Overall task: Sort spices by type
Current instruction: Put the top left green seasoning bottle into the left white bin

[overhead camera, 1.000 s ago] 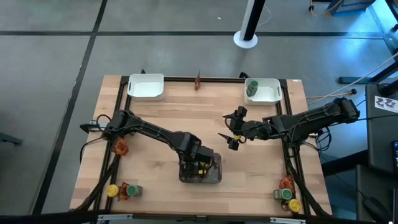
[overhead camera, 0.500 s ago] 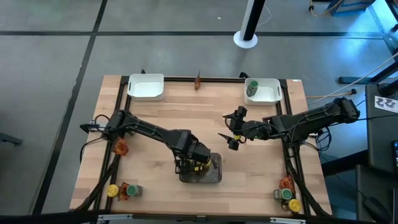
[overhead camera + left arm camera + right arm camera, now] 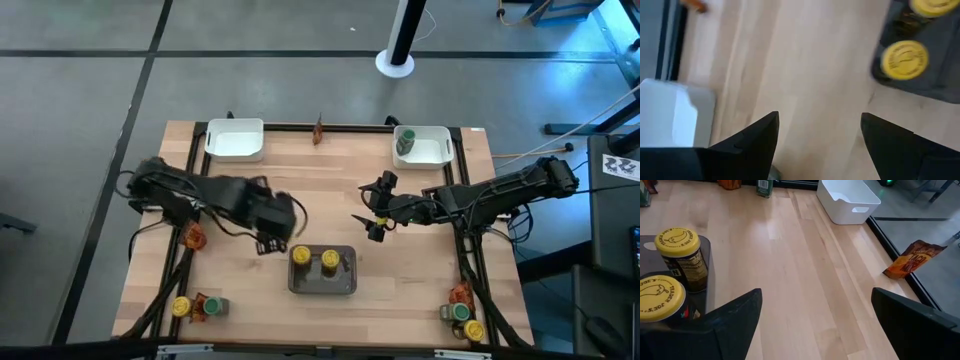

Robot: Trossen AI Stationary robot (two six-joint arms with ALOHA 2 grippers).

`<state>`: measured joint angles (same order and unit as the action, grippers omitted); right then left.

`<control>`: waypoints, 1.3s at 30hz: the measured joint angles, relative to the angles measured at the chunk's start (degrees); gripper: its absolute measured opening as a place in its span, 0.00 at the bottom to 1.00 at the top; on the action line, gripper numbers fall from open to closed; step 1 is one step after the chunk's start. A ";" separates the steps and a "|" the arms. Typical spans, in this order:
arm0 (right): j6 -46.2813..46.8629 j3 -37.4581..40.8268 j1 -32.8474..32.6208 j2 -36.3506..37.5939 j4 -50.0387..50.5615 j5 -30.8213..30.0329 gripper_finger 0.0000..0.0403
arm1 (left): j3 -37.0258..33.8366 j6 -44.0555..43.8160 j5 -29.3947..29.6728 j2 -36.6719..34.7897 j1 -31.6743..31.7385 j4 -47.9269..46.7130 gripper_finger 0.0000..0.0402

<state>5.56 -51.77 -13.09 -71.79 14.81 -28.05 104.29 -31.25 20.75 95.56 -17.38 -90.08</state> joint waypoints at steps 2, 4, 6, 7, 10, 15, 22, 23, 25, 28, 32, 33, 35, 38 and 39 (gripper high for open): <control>0.02 0.00 0.01 0.00 -0.09 0.13 0.93 | -2.71 -1.50 0.99 -3.21 0.37 0.05 0.66; 0.02 0.00 -0.01 0.00 -0.09 0.13 0.93 | -5.48 -2.54 1.50 -6.38 0.81 0.04 0.66; 0.04 0.00 -0.01 0.00 -0.12 0.11 0.93 | -8.08 -3.32 1.56 -8.95 1.47 -0.01 0.66; 0.04 0.00 0.00 0.00 -0.16 0.13 0.93 | -9.41 -3.48 1.56 -10.15 1.75 0.06 0.66; 0.04 0.00 -0.01 0.00 -0.19 0.11 0.93 | -13.14 -3.86 1.56 -12.80 2.72 0.05 0.66; 0.04 0.00 0.00 0.00 -0.29 0.10 0.93 | -18.89 -2.35 1.57 -15.49 4.17 0.11 0.66; 0.00 0.00 0.00 0.00 -0.34 0.09 0.93 | -23.10 1.71 1.34 -15.43 5.89 6.14 0.66; -0.02 0.00 0.01 0.00 -0.35 0.06 0.93 | -23.41 1.78 0.72 -15.41 6.31 6.56 0.66; -0.02 0.00 0.01 0.00 -0.35 0.06 0.93 | -23.64 1.28 -0.38 -15.29 7.25 6.56 0.66; -0.02 0.00 0.01 0.00 -0.35 0.05 0.93 | -23.89 0.69 -1.67 -15.20 8.44 6.43 0.66; -0.04 0.00 0.01 0.00 -0.35 0.04 0.93 | -23.89 0.95 -5.74 -15.18 10.47 6.20 0.66; -0.04 0.00 0.01 0.00 -0.33 0.05 0.93 | -23.89 1.18 -5.66 -15.18 10.97 5.53 0.66; -0.04 0.00 0.01 0.00 -0.33 0.04 0.93 | -23.89 0.05 -4.69 -15.18 12.25 2.34 0.66; -0.04 0.00 0.01 0.00 -0.29 0.04 0.93 | -24.25 -2.59 -3.56 -15.38 14.19 0.10 0.66; -0.04 0.00 0.01 0.00 -0.20 0.04 0.93 | -24.74 -3.03 -3.58 -15.85 14.64 0.34 0.66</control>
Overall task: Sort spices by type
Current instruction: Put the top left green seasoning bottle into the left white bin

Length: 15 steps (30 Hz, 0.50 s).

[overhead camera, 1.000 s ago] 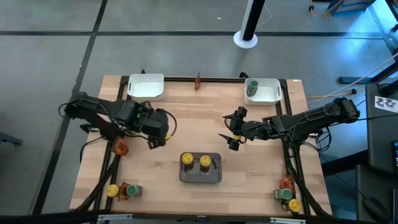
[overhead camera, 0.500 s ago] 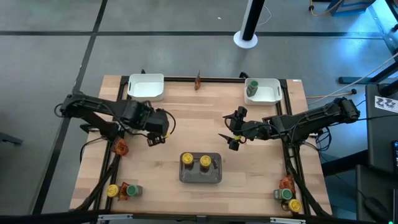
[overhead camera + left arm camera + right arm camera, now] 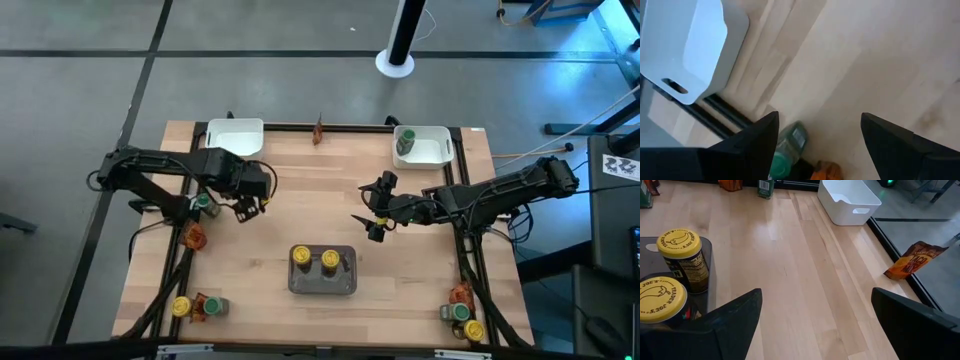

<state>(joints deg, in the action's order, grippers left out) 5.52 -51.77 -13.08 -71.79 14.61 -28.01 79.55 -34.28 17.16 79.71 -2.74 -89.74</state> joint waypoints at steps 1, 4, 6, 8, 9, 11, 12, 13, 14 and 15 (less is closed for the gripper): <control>0.00 0.00 0.00 -0.02 0.07 0.00 0.93 | -0.33 -0.38 -0.06 -0.25 0.28 -0.19 0.66; -0.04 0.02 0.00 -0.53 0.24 0.00 0.93 | -1.94 -1.13 -0.01 -0.87 1.13 -0.31 0.66; -0.04 0.01 0.00 -1.01 -0.33 -0.07 0.93 | -4.12 -1.33 0.00 -1.00 1.75 -0.27 0.66; -0.14 -0.01 0.00 -1.29 -0.07 -0.02 0.93 | -6.21 -1.26 0.00 -1.28 2.41 -0.25 0.66; -0.30 0.02 0.00 -1.33 -0.04 -0.01 0.93 | -7.28 -1.22 -0.01 -1.53 2.68 -0.26 0.66; -0.77 0.00 0.00 -1.51 -1.05 -0.10 0.93 | -9.36 -0.89 -0.02 -2.17 3.40 -0.36 0.66; -0.96 0.00 0.00 -1.58 -1.07 -0.07 0.93 | -10.35 -0.52 -0.02 -2.51 3.74 -0.30 0.66; -1.14 0.00 0.00 -1.64 -0.97 -0.04 0.93 | -11.30 -0.25 -0.02 -2.96 4.08 -0.23 0.66; -1.28 0.00 0.00 -1.66 -1.10 -0.04 0.93 | -12.22 -0.25 -0.02 -3.55 4.49 -0.19 0.66; -1.33 0.00 0.00 -1.66 -1.16 -0.07 0.93 | -13.24 -0.22 -0.01 -4.23 4.98 -0.27 0.66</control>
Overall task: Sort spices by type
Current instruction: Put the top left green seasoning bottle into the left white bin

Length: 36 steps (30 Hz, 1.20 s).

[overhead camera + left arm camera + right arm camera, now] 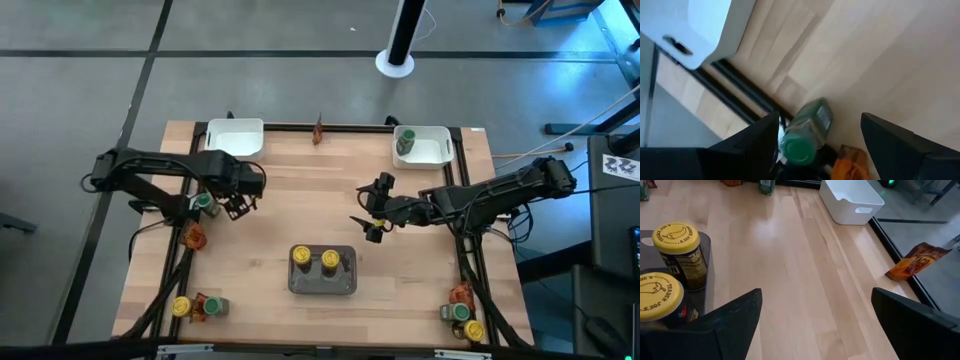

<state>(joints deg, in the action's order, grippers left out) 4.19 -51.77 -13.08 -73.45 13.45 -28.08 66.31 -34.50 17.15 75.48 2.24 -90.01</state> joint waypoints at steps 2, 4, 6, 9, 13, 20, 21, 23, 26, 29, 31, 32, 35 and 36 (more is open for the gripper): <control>0.00 0.00 0.00 0.02 0.00 0.02 0.93 | -1.71 0.00 -0.02 -1.49 0.84 -0.05 0.66; 0.00 0.00 0.00 0.02 0.02 0.02 0.93 | -3.35 0.00 -0.07 -3.04 1.79 -0.03 0.66; 0.00 0.00 0.00 0.02 -0.04 0.02 0.93 | -4.79 0.01 -0.13 -4.30 2.68 -0.03 0.66; 0.00 0.00 0.00 0.02 -0.05 0.02 0.93 | -6.84 0.71 -0.25 -5.93 3.70 -0.03 0.66; 0.00 0.00 0.00 0.02 -0.07 0.02 0.93 | -9.31 1.55 -0.92 -6.62 4.65 0.04 0.66; 0.00 0.00 0.00 0.02 -0.07 0.04 0.93 | -13.84 4.41 -6.11 -6.49 5.81 0.02 0.66; 0.00 0.00 0.00 0.02 -0.07 0.02 0.93 | -14.15 4.52 -6.23 -6.49 5.79 0.02 0.66; 0.00 0.00 0.00 0.02 -0.07 0.02 0.93 | -14.59 4.46 -6.17 -6.49 5.79 0.00 0.66; 0.00 0.00 0.00 0.02 -0.07 0.02 0.93 | -15.33 4.44 -5.06 -6.49 5.79 -0.03 0.66; 0.00 0.00 0.00 0.02 -0.07 0.04 0.93 | -16.24 4.48 -4.29 -6.49 5.79 -0.03 0.66; 0.00 0.00 0.00 0.02 -0.07 0.04 0.93 | -16.38 4.48 -4.29 -6.49 5.79 0.03 0.66; 0.00 0.00 0.00 0.02 -0.07 0.04 0.93 | -16.38 4.48 -4.29 -6.49 5.79 0.04 0.66; 0.00 0.00 0.00 0.02 -0.07 0.04 0.93 | -16.38 4.48 -4.21 -6.49 5.79 0.01 0.66; 0.00 0.00 0.00 0.02 -0.07 0.03 0.93 | -16.38 4.43 -4.14 -6.49 5.79 0.02 0.66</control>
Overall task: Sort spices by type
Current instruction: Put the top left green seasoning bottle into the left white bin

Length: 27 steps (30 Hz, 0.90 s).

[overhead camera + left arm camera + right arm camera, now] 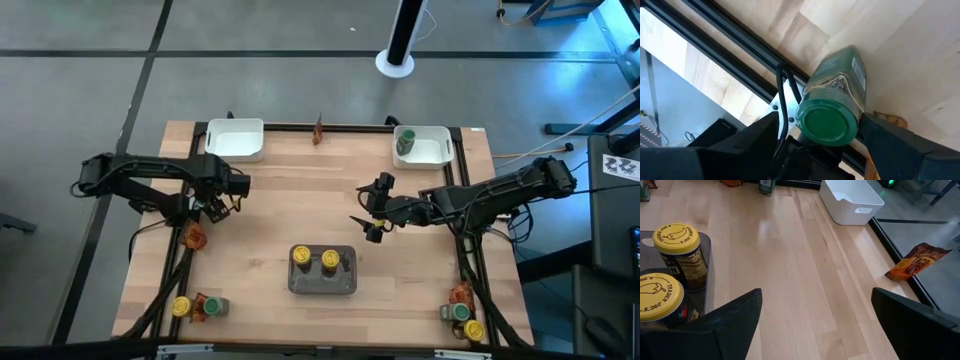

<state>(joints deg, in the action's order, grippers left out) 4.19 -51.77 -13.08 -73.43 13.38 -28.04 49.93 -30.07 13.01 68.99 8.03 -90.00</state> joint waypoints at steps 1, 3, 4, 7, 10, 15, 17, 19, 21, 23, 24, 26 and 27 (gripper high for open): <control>0.00 0.00 0.00 0.00 0.00 0.01 0.93 | 0.00 -0.33 0.05 0.00 0.00 -0.02 0.66; 0.00 0.00 0.00 0.00 -0.01 0.01 0.93 | 0.00 -0.65 0.05 0.00 0.00 0.00 0.66; 0.00 0.00 0.00 0.00 0.00 0.01 0.93 | 0.00 -0.62 0.05 0.00 0.00 0.00 0.66; 0.00 0.00 0.00 0.01 0.00 0.01 0.93 | 0.00 -0.67 0.06 0.00 0.00 0.41 0.66; 0.00 0.00 0.00 0.02 0.00 0.01 0.93 | 0.00 -1.09 0.08 0.02 0.00 0.93 0.66; 0.00 0.00 0.00 0.02 0.00 0.01 0.93 | -0.66 -1.06 0.10 0.00 0.00 1.16 0.66; 0.00 0.00 0.00 0.02 0.00 0.01 0.93 | -2.46 -1.02 0.05 0.02 0.00 0.98 0.66; 0.00 0.00 0.00 0.02 -0.02 0.03 0.93 | -4.69 -1.02 0.06 0.02 -0.02 0.82 0.66; 0.00 0.00 0.00 0.02 0.00 0.04 0.93 | -6.84 -1.08 0.64 0.04 -0.02 0.73 0.66; 0.00 0.00 0.00 0.02 0.00 0.02 0.93 | -8.47 -1.29 0.99 0.04 -0.02 0.94 0.66; 0.00 0.00 0.00 0.02 -0.02 0.04 0.93 | -9.04 -1.30 1.00 0.04 -0.02 0.92 0.66; 0.00 0.00 0.00 0.02 -0.02 0.02 0.93 | -9.60 -1.26 1.15 0.04 -0.02 0.99 0.66; 0.00 0.00 0.00 0.04 -0.04 0.01 0.93 | -9.81 -1.15 1.15 0.04 -0.02 1.01 0.66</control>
<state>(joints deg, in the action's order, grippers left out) 4.19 -51.77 -13.08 -73.38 13.35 -28.03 40.12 -31.22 14.15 69.04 8.01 -88.99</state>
